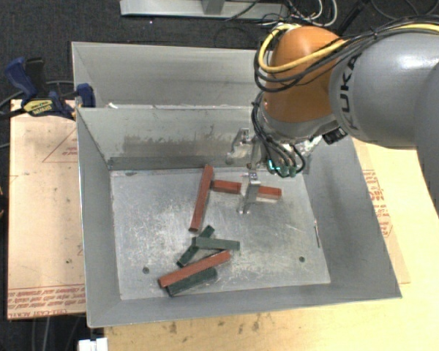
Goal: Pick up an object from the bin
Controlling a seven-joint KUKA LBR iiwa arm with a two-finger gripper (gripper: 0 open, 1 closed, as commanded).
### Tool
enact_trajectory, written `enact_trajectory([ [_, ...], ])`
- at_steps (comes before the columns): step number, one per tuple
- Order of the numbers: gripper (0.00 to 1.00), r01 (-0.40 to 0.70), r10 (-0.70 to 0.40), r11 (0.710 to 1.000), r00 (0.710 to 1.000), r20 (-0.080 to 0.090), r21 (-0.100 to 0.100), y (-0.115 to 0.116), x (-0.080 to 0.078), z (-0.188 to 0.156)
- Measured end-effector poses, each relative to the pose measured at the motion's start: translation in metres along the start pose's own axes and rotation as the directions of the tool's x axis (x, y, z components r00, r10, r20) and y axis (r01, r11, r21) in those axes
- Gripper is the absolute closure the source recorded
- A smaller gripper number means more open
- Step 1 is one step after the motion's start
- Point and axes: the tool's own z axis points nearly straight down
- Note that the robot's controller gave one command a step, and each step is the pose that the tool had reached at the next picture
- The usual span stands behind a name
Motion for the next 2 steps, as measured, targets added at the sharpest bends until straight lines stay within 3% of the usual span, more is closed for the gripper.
enact_trajectory([
  [1,0.00,-0.001,0.001,1.000,1.000,0.008,0.000,0.000,-0.002,-0.005],
  [2,0.00,-0.039,0.039,0.999,0.999,0.013,-0.001,-0.047,-0.011,0.067],
])
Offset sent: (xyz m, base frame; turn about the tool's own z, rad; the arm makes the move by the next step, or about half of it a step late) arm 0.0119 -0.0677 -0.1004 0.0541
